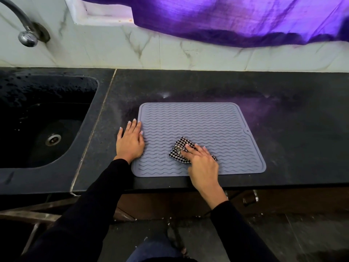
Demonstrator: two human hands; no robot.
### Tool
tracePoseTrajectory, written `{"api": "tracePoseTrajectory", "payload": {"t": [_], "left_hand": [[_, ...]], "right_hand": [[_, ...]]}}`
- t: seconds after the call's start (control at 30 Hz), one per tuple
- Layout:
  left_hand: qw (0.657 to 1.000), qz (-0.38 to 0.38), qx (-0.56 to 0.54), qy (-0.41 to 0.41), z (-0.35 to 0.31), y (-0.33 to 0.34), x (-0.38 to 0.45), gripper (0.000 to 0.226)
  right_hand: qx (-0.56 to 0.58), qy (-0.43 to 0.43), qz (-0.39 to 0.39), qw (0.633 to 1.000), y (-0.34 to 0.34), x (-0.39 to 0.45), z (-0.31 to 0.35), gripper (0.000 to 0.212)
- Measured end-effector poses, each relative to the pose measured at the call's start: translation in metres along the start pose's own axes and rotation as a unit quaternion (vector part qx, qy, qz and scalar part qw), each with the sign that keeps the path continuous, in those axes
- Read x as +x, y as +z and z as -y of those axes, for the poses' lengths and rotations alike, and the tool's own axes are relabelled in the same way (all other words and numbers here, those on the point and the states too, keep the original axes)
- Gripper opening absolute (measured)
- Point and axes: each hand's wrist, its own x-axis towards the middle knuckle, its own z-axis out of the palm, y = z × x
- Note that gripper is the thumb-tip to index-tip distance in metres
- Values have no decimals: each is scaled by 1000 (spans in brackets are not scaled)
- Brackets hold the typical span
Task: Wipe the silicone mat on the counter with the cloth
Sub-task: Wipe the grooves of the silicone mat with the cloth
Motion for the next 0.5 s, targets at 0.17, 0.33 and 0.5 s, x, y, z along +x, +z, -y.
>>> {"api": "tracePoseTrajectory", "payload": {"t": [0.17,0.33,0.5], "left_hand": [[1000,9,0,-4,-1,-1,-1,48],[1000,2,-3,-5,-2,-1,-2,48],[1000,-6,-7,-6,-2,-2,-2,62]], "right_hand": [[196,160,84,964,-45,23,-29,41],[223,197,-18,955,-33,25,-21,47],[-28,16,-61,998,17,0,-7,65]]}}
